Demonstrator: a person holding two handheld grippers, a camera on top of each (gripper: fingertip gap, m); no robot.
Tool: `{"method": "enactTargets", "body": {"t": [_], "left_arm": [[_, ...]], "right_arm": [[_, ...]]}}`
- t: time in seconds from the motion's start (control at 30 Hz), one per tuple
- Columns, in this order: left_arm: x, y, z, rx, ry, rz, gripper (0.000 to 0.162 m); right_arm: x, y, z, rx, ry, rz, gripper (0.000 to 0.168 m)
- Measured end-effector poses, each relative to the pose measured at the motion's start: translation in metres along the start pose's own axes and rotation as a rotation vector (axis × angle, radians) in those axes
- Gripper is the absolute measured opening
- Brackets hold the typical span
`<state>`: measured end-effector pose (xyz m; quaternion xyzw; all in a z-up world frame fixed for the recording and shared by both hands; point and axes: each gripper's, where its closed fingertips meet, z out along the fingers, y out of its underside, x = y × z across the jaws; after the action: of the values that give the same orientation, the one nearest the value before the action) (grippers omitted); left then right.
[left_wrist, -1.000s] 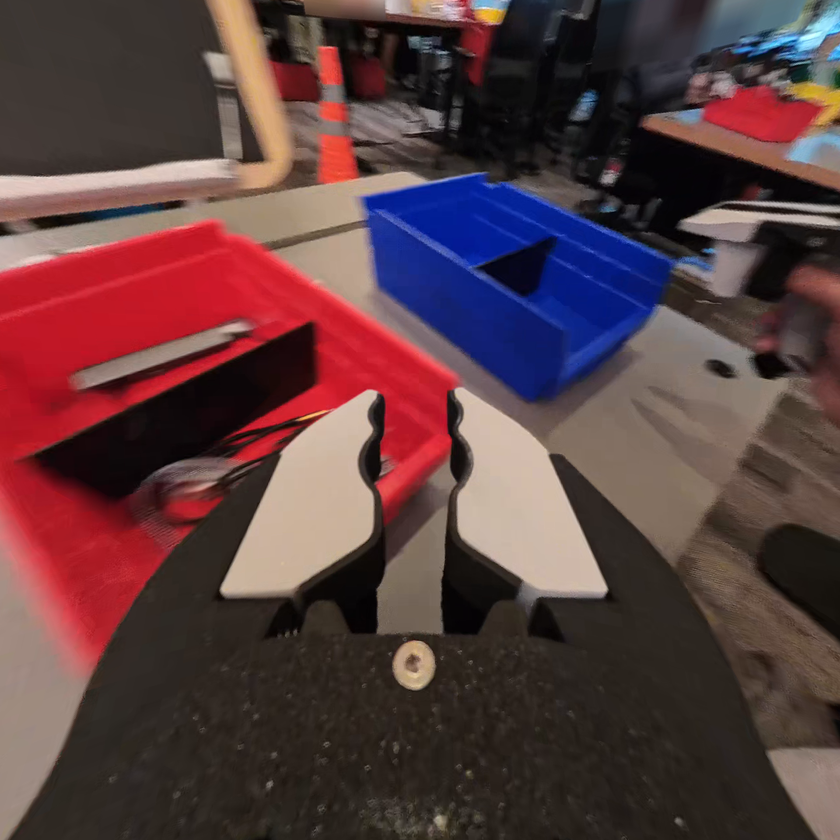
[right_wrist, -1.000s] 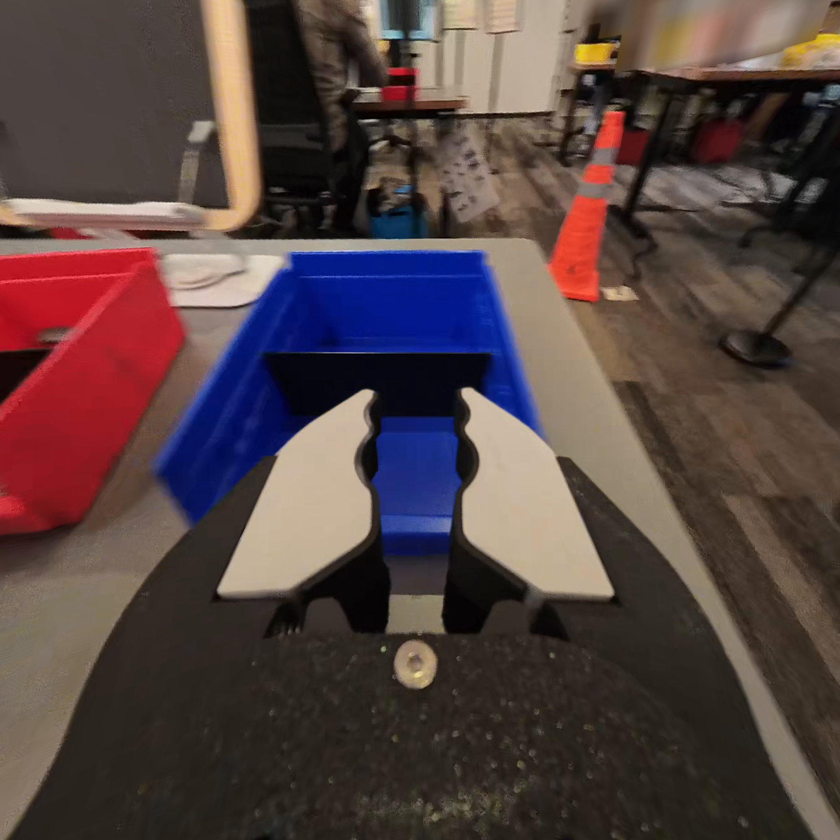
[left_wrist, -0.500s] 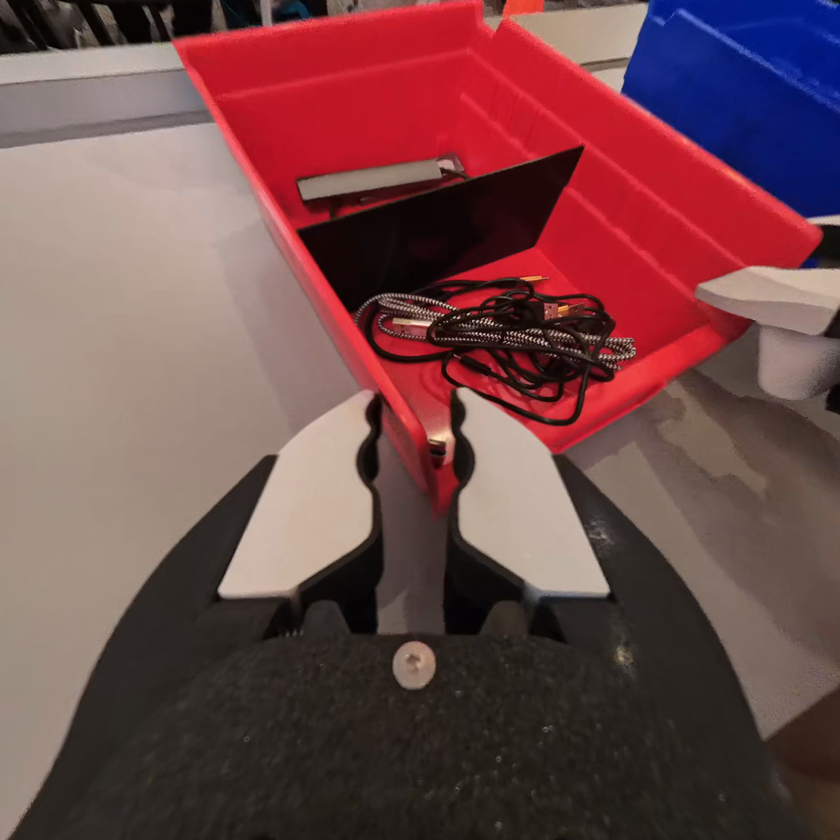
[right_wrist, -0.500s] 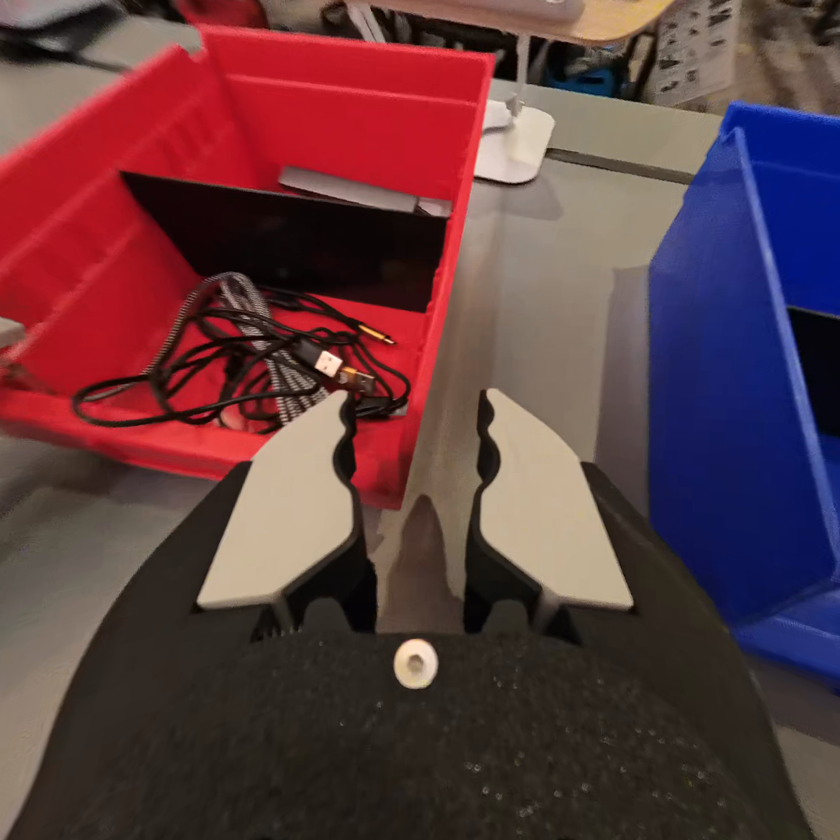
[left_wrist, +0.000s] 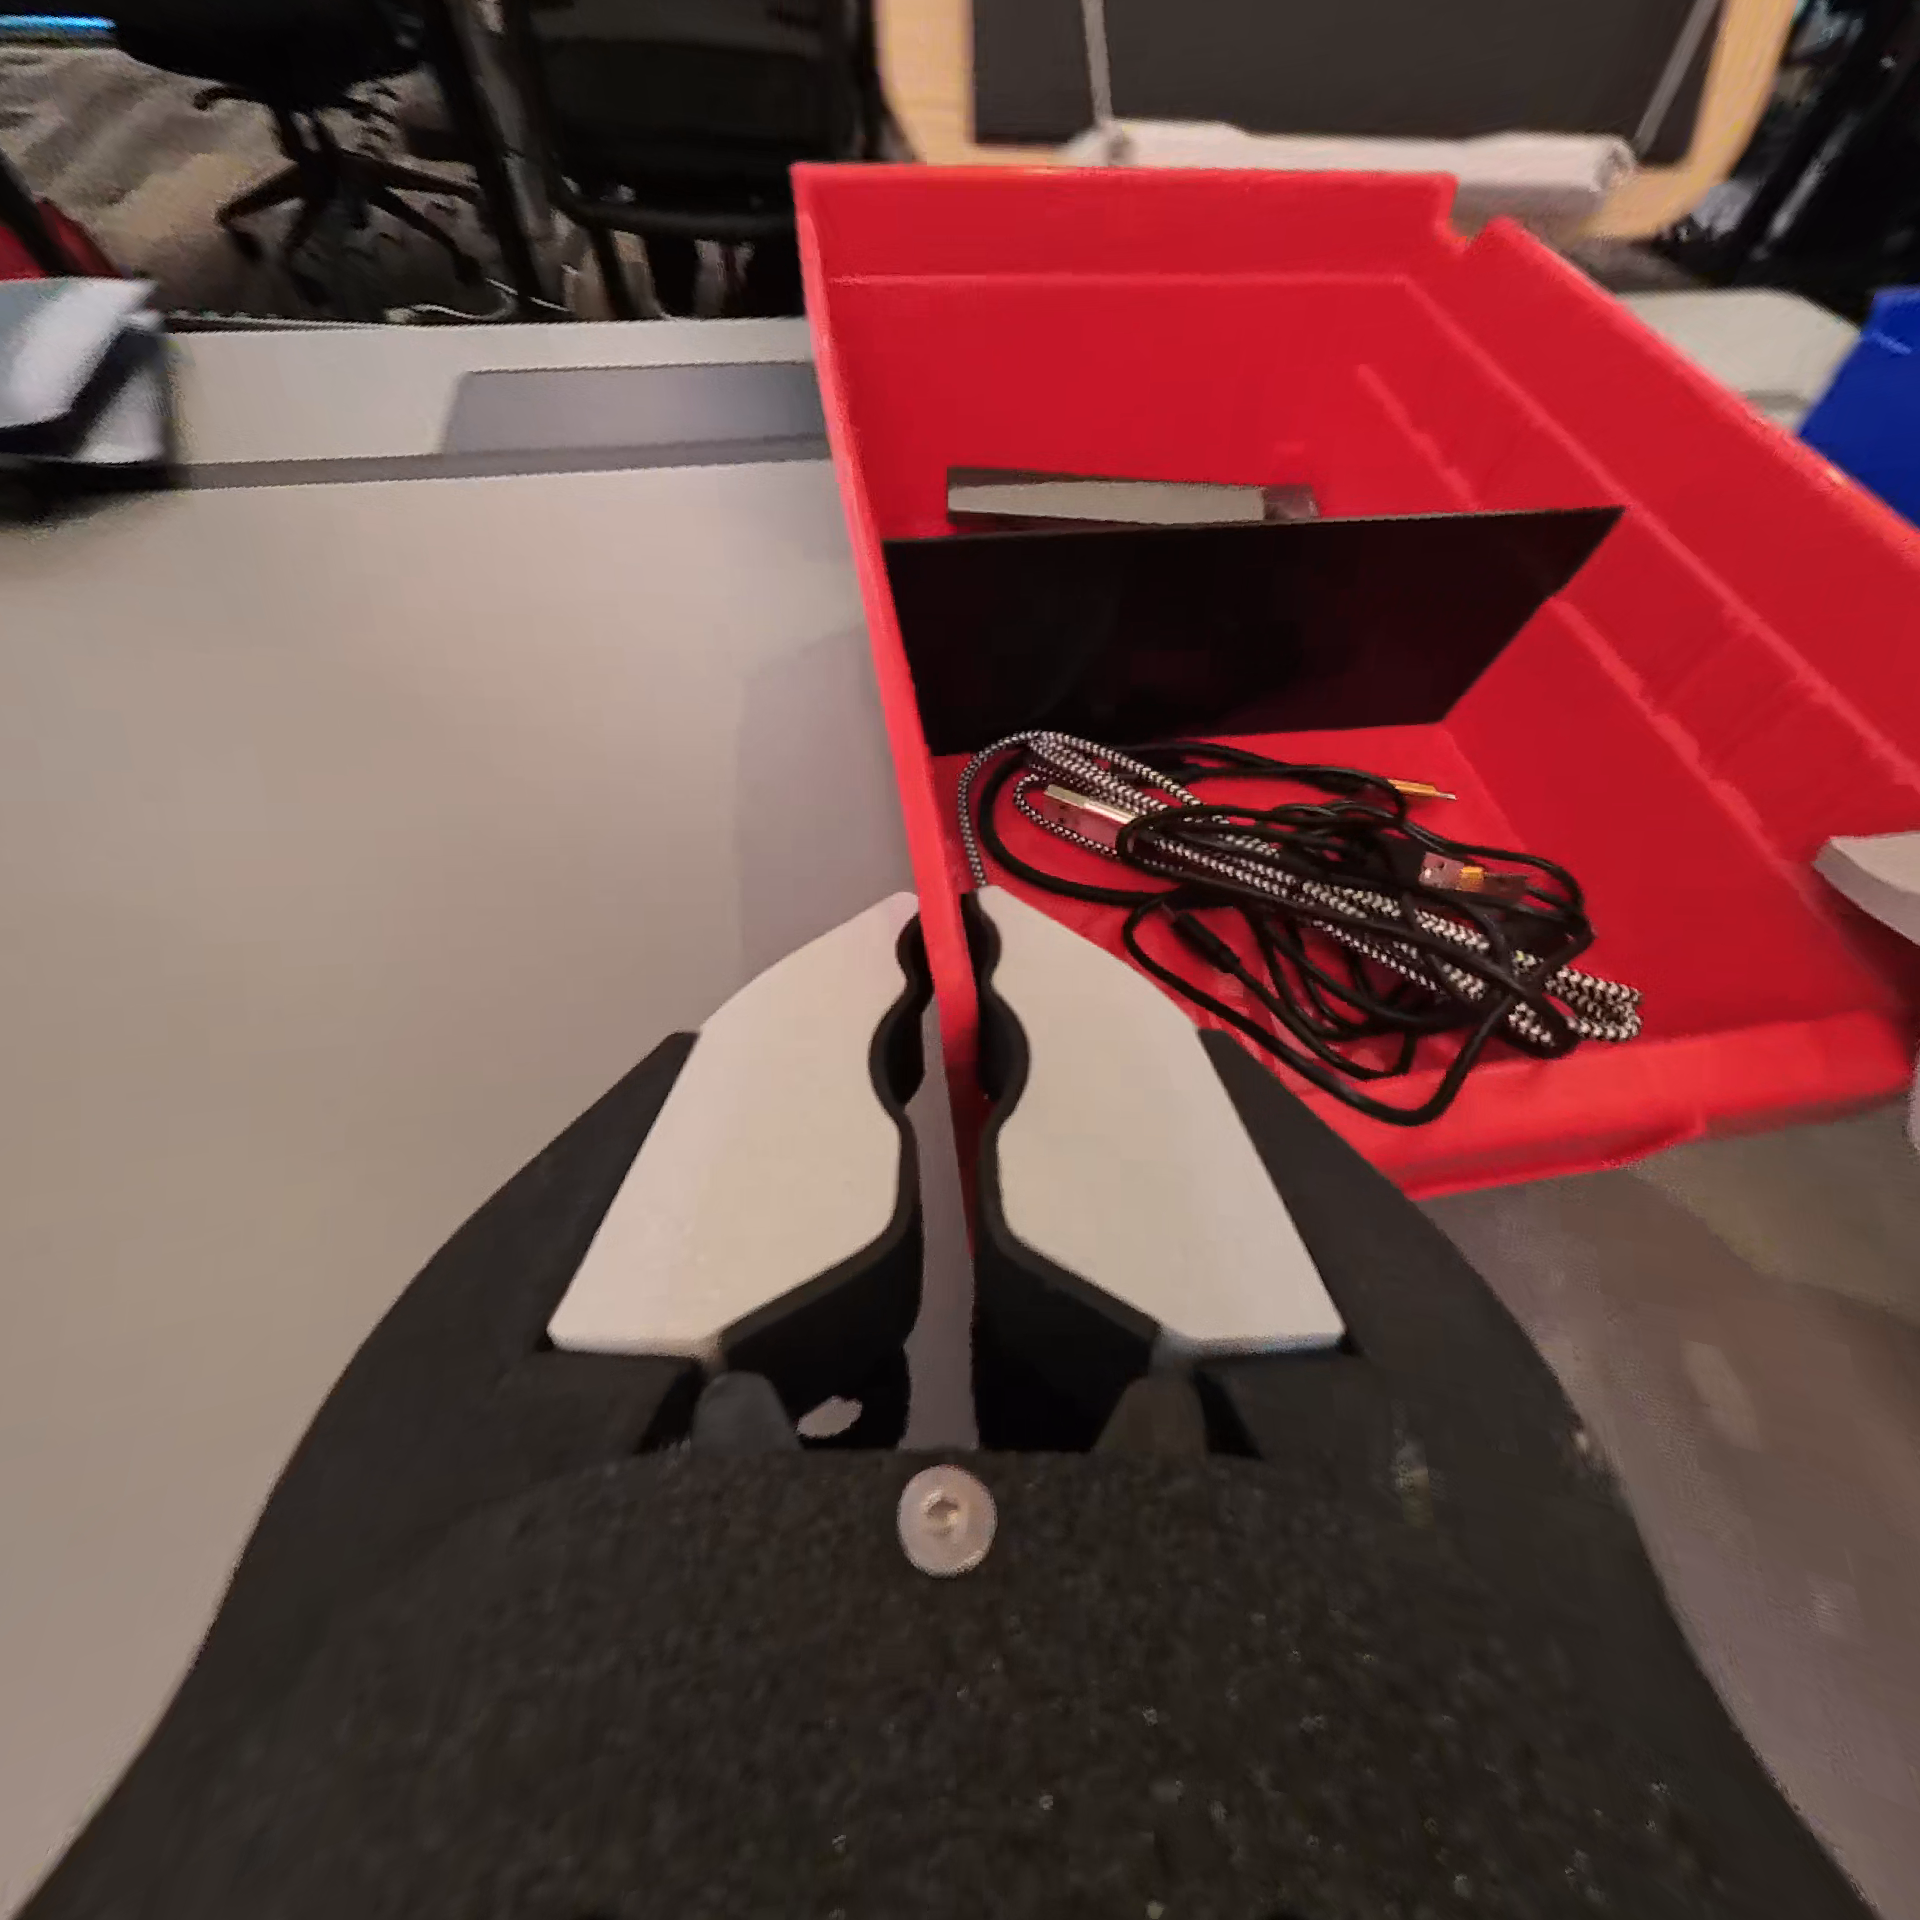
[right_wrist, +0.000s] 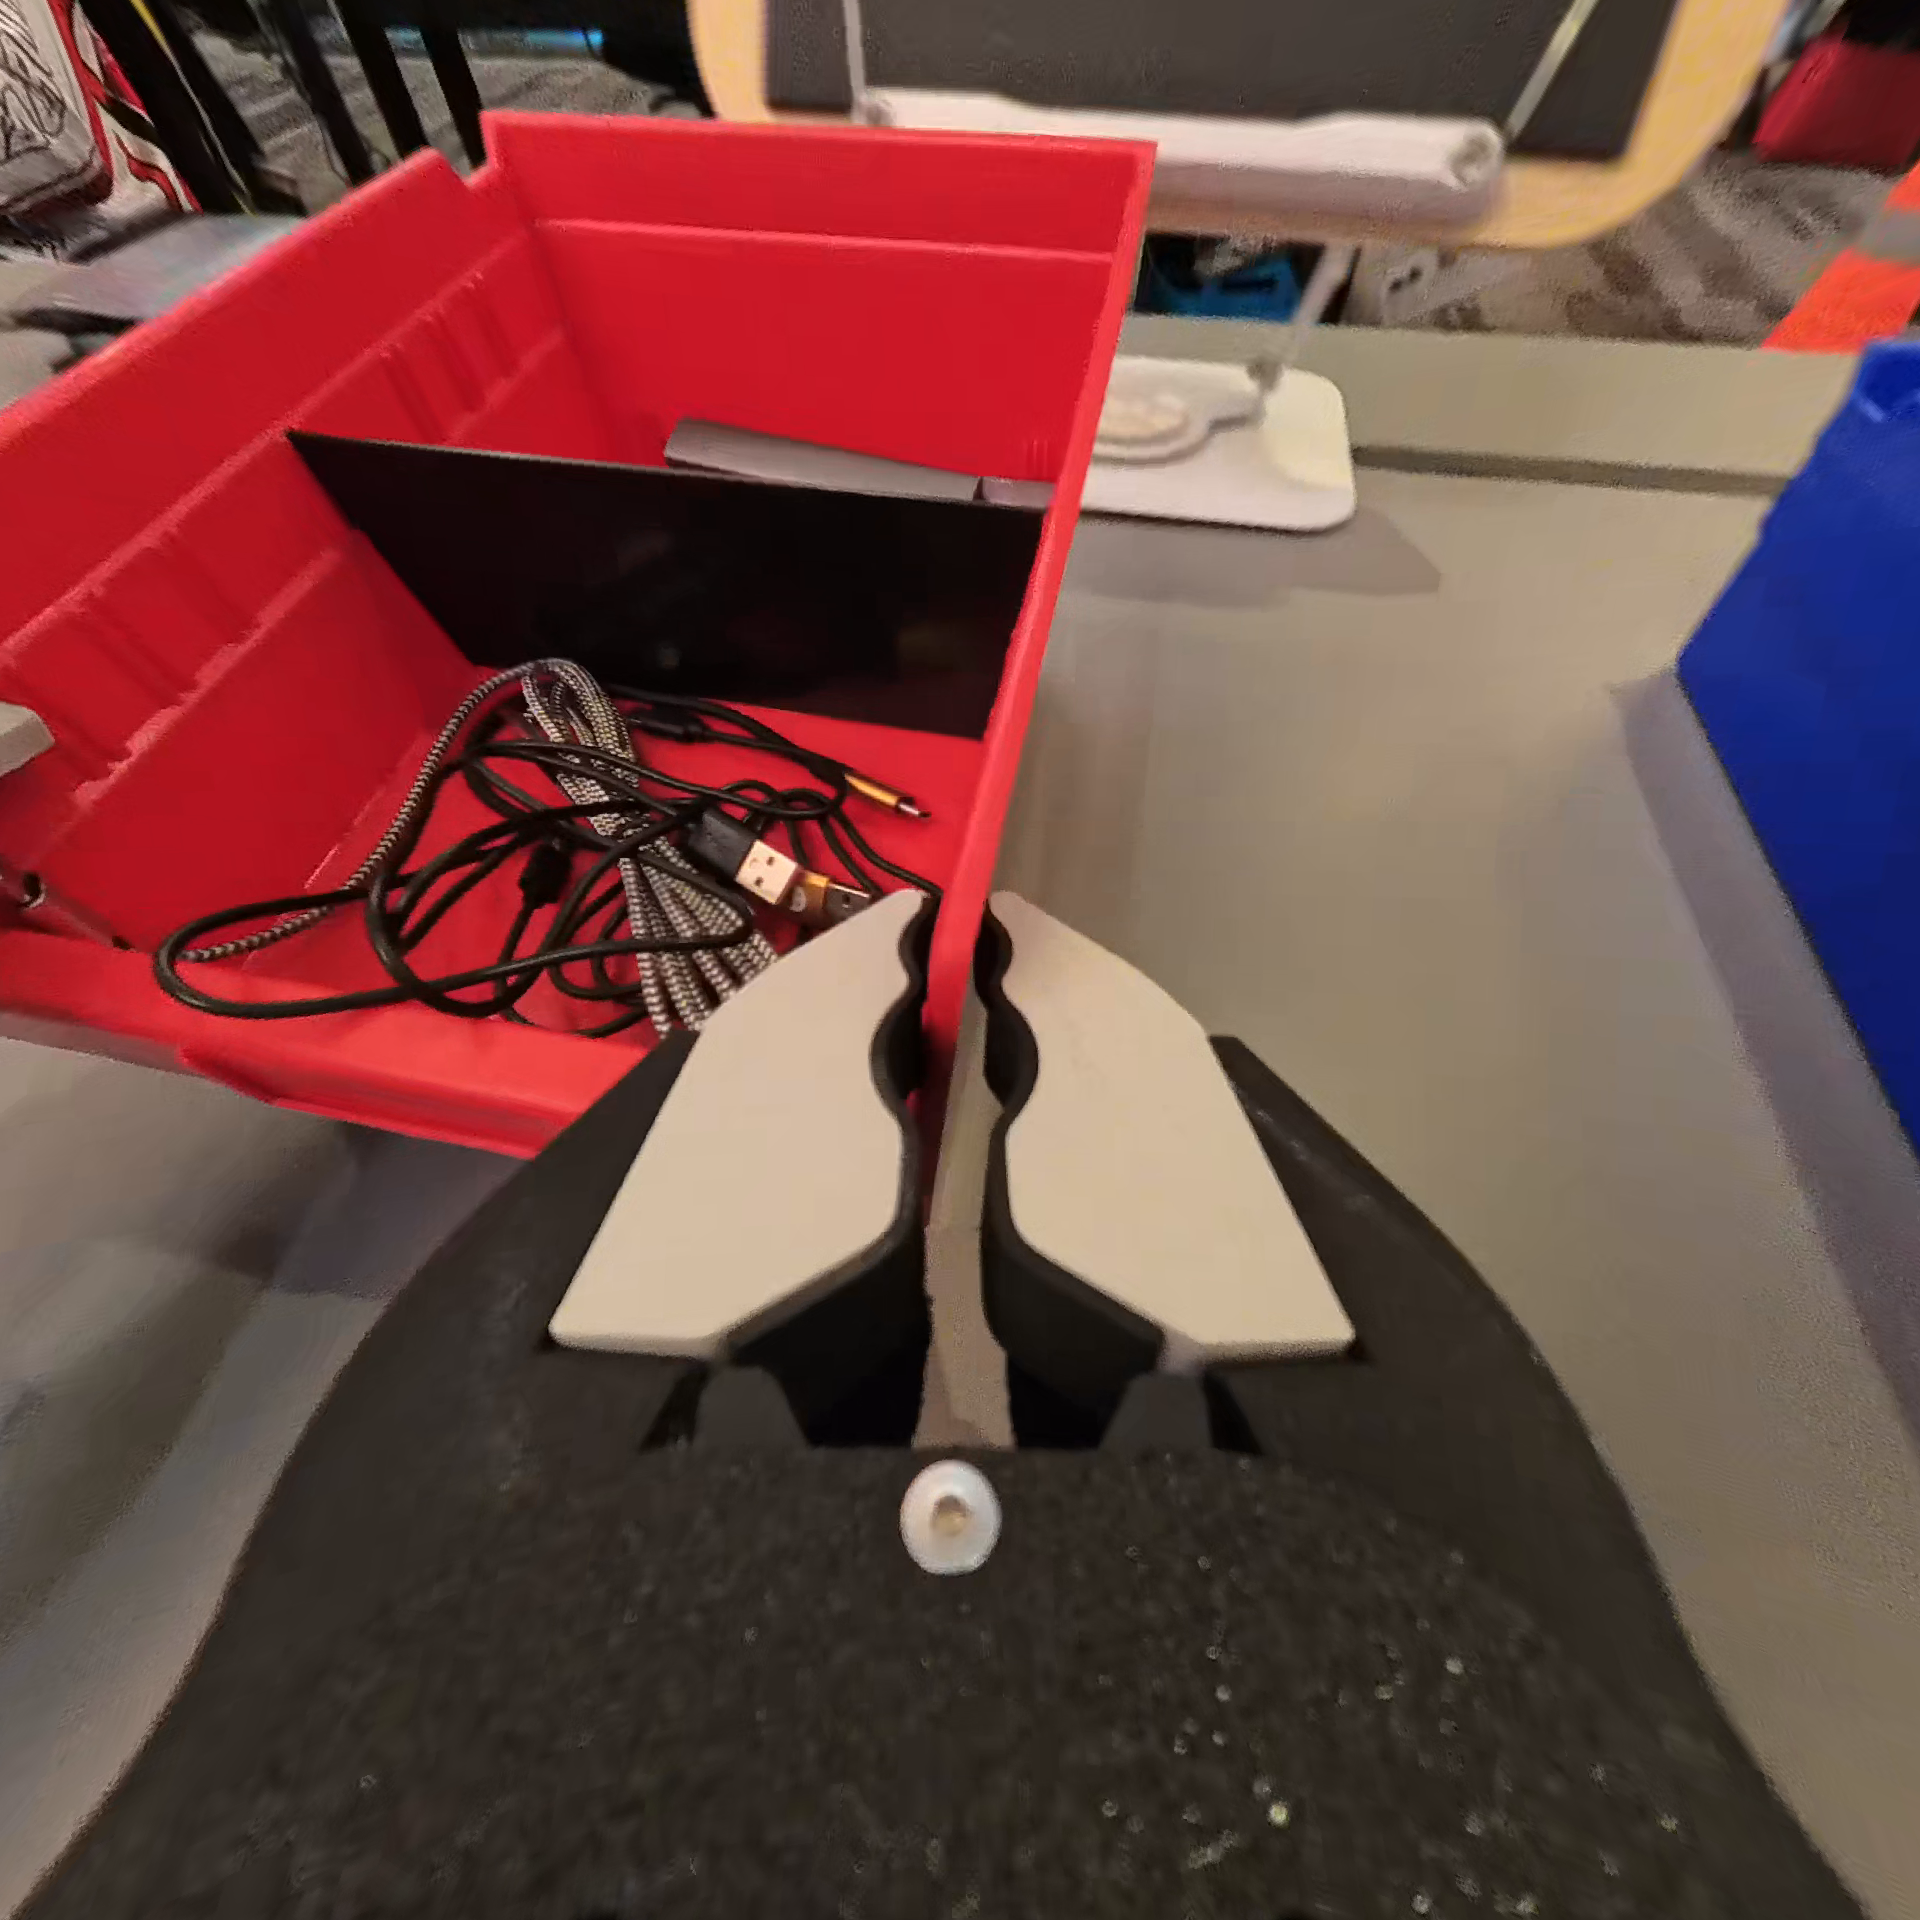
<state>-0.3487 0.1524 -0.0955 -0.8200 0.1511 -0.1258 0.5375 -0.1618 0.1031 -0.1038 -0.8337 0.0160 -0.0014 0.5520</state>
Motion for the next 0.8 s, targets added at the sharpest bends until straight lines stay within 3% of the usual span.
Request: {"method": "enactTargets", "body": {"t": [0.17, 0.37, 0.57, 0.67, 0.8], "left_arm": [[-0.077, -0.01, -0.014, 0.039, -0.089, 0.025, 0.004], [-0.141, 0.009, -0.012, -0.036, -0.132, -0.006, 0.004], [-0.167, 0.022, 0.0, -0.044, -0.113, -0.134, 0.003], [-0.168, 0.023, -0.001, -0.052, -0.14, -0.112, 0.003], [-0.171, 0.022, -0.003, -0.019, -0.153, -0.129, 0.004]], "right_arm": [[-0.075, -0.01, 0.031, 0.005, -0.101, -0.011, 0.007], [-0.138, 0.007, 0.059, -0.059, -0.138, -0.024, 0.007], [-0.162, 0.006, 0.06, -0.014, -0.166, 0.014, 0.014], [-0.164, 0.007, 0.06, -0.007, -0.197, -0.004, 0.016], [-0.169, 0.008, 0.053, -0.03, -0.346, -0.05, 0.021]]}}
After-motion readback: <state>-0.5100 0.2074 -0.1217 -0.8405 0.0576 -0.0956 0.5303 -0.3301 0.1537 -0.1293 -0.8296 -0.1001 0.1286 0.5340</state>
